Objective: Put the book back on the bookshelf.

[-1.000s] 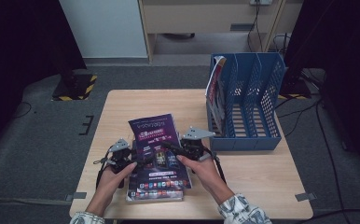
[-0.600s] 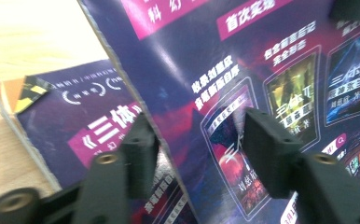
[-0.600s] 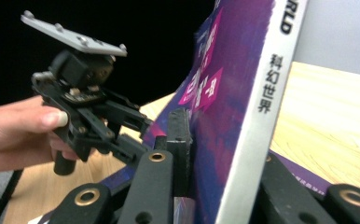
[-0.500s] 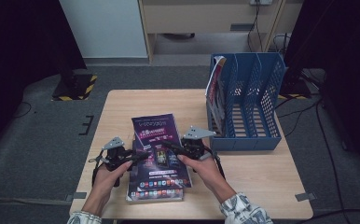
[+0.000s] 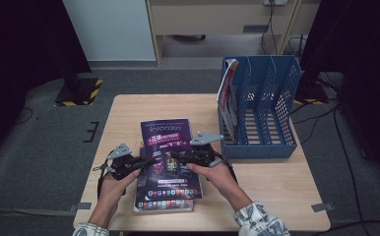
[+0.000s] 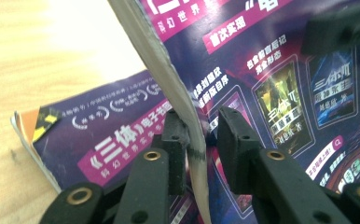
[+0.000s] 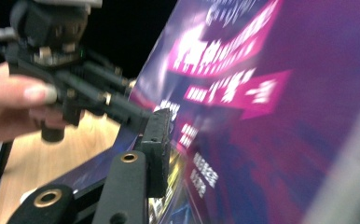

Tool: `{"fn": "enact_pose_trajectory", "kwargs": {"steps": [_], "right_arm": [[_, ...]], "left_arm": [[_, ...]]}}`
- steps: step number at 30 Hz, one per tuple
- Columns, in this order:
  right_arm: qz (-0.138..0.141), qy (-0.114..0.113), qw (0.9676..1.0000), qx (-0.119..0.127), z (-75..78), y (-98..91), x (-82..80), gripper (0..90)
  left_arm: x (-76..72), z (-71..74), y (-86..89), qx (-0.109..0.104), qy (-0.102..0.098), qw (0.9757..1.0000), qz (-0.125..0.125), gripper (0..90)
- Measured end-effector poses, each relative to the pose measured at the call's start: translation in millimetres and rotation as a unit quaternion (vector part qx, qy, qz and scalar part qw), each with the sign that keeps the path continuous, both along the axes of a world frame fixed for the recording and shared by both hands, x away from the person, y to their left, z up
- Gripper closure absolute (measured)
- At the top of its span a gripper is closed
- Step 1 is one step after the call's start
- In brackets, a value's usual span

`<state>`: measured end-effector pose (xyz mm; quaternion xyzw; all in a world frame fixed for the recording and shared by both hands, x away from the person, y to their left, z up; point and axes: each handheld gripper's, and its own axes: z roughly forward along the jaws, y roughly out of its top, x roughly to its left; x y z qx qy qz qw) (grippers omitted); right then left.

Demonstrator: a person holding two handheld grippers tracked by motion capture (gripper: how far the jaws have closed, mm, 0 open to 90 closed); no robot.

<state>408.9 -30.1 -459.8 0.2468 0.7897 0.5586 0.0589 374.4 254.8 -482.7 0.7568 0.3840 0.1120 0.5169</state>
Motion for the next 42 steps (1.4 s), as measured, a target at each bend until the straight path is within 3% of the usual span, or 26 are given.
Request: {"fn": "enact_pose_trajectory", "kwargs": {"steps": [3, 12, 18, 21, 23, 27, 31, 35, 42], "right_arm": [[-0.004, -0.017, 0.9998, -0.012, 2.2, 1.5, -1.3, 72.9], [-0.017, -0.056, 0.9982, 0.010, 6.8, 3.8, -0.3, 75.7], [-0.018, -0.072, 0.9972, 0.011, 8.5, 4.9, -2.6, 76.4], [-0.026, -0.091, 0.9954, 0.018, 11.9, 5.8, -1.4, 76.9], [-0.025, -0.111, 0.9932, 0.023, 16.3, 6.8, 1.1, 77.2], [-0.023, -0.129, 0.9909, 0.030, 22.0, 8.0, 1.9, 78.3], [-0.020, -0.128, 0.9908, 0.039, 21.0, 5.8, -0.4, 79.0], [-0.006, -0.138, 0.9895, 0.044, 21.3, 4.4, -6.1, 80.3], [0.002, -0.141, 0.9891, 0.044, 21.2, 6.0, -8.1, 81.8]], "left_arm": [[-1.1, 5.4, 0.9, -0.002, -0.016, 0.9998, 0.011, 75.1], [-3.8, 18.7, 0.7, 0.017, -0.058, 0.9975, 0.035, 75.7], [-4.2, 19.9, 1.7, 0.015, -0.062, 0.9972, 0.040, 73.7], [-2.8, 24.9, 2.3, 0.009, -0.072, 0.9963, 0.047, 73.9], [-0.5, 31.4, 3.3, 0.003, -0.090, 0.9944, 0.055, 74.2], [-4.6, 36.1, 4.6, 0.002, -0.106, 0.9927, 0.057, 74.7], [-7.1, 35.4, 4.8, -0.003, -0.111, 0.9923, 0.055, 73.8], [-8.1, 31.6, 5.1, 0.001, -0.111, 0.9922, 0.057, 64.2], [-2.9, 20.3, 2.2, 0.014, -0.094, 0.9939, 0.056, 46.9]]}}
